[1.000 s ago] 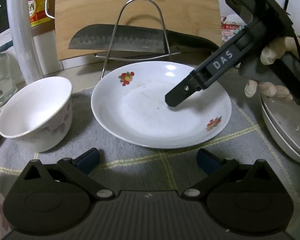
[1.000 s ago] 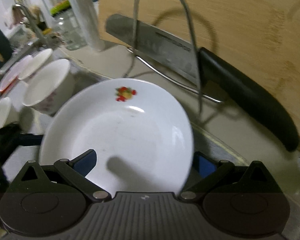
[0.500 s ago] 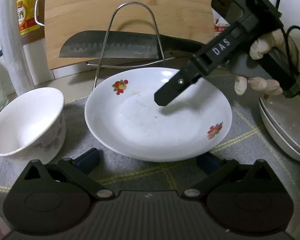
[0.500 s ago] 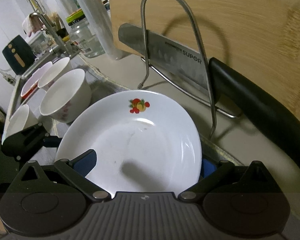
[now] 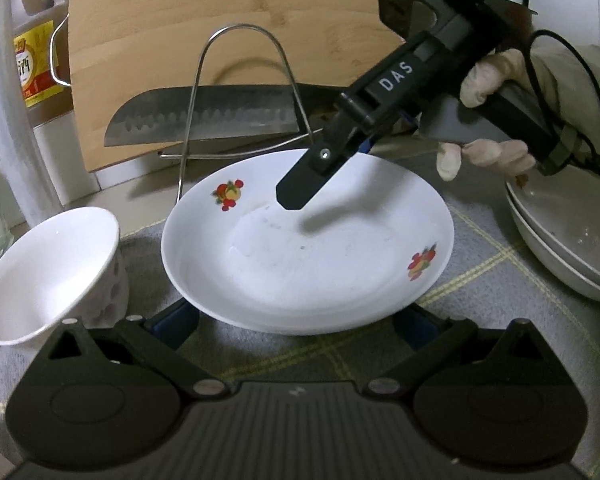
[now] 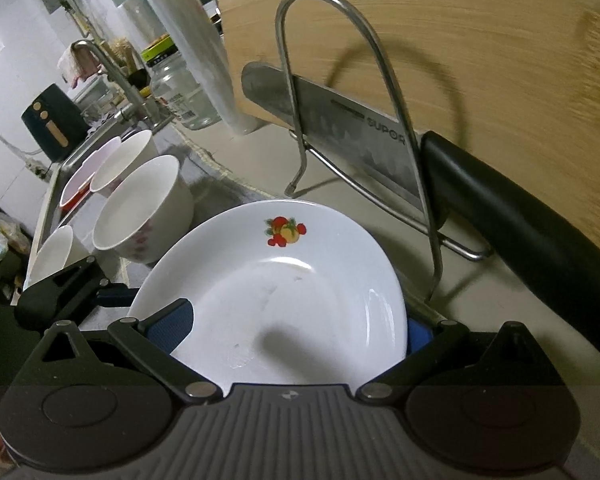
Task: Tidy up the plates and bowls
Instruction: 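Lift the white fruit-decal plate off the mat with the right tool, then carry the held plate with the right tool toward the plate stack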
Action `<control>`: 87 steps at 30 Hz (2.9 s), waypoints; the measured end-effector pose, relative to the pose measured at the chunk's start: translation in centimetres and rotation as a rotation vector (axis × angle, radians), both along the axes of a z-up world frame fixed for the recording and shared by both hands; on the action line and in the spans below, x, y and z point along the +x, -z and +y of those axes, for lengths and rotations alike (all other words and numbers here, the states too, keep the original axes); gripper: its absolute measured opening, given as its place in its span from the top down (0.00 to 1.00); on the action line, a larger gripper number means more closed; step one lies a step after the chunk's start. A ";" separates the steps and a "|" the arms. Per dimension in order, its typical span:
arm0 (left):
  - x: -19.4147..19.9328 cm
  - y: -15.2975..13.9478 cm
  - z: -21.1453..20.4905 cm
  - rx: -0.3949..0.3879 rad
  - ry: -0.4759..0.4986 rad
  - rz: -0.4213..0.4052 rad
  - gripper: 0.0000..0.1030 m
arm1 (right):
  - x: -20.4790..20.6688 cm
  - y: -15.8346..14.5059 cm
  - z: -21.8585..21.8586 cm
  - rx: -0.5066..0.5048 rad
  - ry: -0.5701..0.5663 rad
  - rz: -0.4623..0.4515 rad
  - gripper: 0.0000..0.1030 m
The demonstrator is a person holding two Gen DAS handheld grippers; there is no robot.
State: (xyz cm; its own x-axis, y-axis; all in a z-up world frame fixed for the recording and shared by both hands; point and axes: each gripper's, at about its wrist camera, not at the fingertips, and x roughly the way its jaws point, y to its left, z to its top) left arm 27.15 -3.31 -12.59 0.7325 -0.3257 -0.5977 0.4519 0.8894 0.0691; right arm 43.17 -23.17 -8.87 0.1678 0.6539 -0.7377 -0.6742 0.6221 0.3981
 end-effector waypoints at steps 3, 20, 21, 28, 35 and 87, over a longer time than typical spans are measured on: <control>-0.1 0.0 0.1 0.000 0.007 -0.004 0.00 | 0.0 0.0 0.0 -0.005 -0.013 -0.002 0.00; -0.2 0.1 0.5 0.011 0.030 0.003 0.00 | -0.1 -0.2 -0.5 -0.005 -0.013 0.076 0.00; -0.3 0.1 0.6 0.008 0.033 0.001 0.00 | -0.2 -0.2 -0.6 -0.003 -0.016 0.073 0.00; -0.2 0.1 0.8 -0.007 0.047 0.006 0.00 | 0.9 -0.1 -0.6 0.047 0.018 0.096 0.00; -0.2 0.0 0.9 -0.008 0.056 0.009 0.00 | 0.7 -0.2 -0.5 0.048 0.010 0.104 0.00; -8.5 -3.8 1.6 0.019 0.137 0.018 0.01 | -13.1 -6.0 -1.4 0.056 0.037 0.025 0.00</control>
State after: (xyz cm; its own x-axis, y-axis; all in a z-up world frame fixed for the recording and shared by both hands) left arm 18.67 -1.71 -8.79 0.6706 -0.4110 -0.6175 0.5707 0.8177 0.0755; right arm 30.03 -24.55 -2.83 0.1741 0.6880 -0.7045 -0.6405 0.6225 0.4497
